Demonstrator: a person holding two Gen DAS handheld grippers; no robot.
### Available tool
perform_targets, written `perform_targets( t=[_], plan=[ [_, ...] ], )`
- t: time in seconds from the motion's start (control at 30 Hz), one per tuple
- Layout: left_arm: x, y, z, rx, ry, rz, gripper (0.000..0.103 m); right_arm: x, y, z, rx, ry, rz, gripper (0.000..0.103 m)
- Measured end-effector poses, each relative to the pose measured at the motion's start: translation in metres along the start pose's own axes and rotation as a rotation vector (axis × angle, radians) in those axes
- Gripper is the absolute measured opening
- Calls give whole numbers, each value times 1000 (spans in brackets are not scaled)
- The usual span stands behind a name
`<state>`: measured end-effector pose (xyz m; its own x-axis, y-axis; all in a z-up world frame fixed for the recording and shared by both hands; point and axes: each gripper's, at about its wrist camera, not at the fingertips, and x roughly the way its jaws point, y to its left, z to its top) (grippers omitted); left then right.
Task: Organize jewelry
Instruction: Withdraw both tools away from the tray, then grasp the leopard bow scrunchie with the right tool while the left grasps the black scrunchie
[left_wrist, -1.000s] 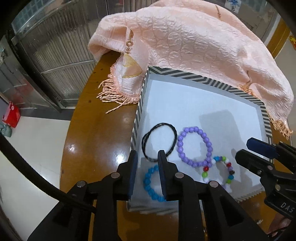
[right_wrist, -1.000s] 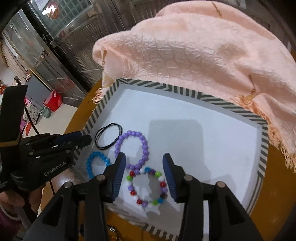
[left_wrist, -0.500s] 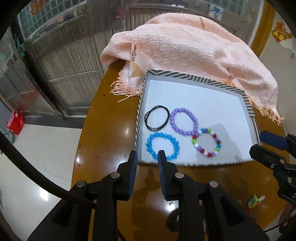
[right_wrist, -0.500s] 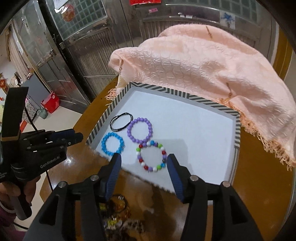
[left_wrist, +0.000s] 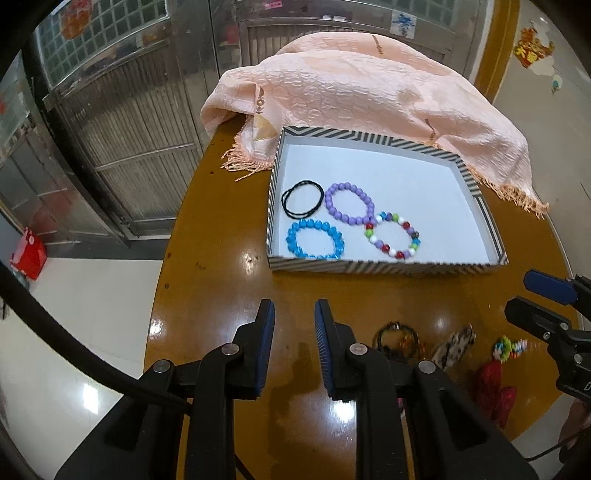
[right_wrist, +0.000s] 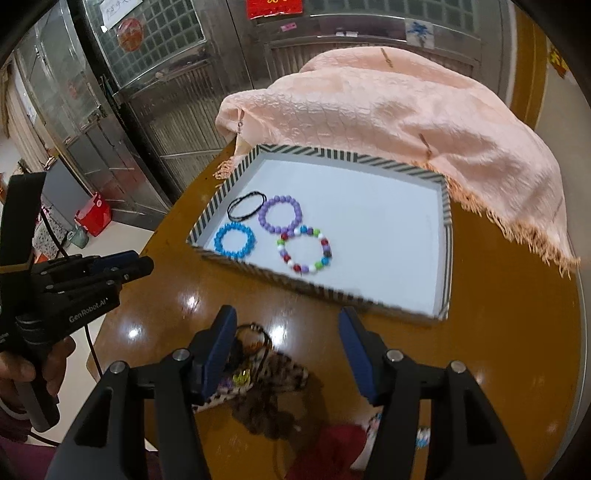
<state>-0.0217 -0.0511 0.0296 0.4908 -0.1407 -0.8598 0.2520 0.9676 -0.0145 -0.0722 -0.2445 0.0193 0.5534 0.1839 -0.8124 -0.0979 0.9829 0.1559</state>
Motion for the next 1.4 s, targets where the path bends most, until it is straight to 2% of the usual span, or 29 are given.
perform_targets(
  t=[0.37,0.53,0.67,0.87,1.07,1.3,1.4],
  plan=[
    [-13,-5,-30,41,16,-50,22,-23,-9,-49,48,11,-42,60],
    [-11,-14,-41,71,39,-93,22,-25,-16,-69,84,35,-46,60],
    [-5,-17,-50,76,72,-163,23,-25,-16,-82,95,52,-37,60],
    [10,-17,-62,92,127,-178,26,-13,-4,-87,74,89,-3,60],
    [26,-9,-61,31,167,-213,26,8,12,-86,32,134,23,60],
    [45,-7,-56,-6,190,-237,30,25,19,-80,-3,160,34,60],
    [50,-11,-53,13,190,-239,30,32,17,-80,-6,174,37,60]
  ],
)
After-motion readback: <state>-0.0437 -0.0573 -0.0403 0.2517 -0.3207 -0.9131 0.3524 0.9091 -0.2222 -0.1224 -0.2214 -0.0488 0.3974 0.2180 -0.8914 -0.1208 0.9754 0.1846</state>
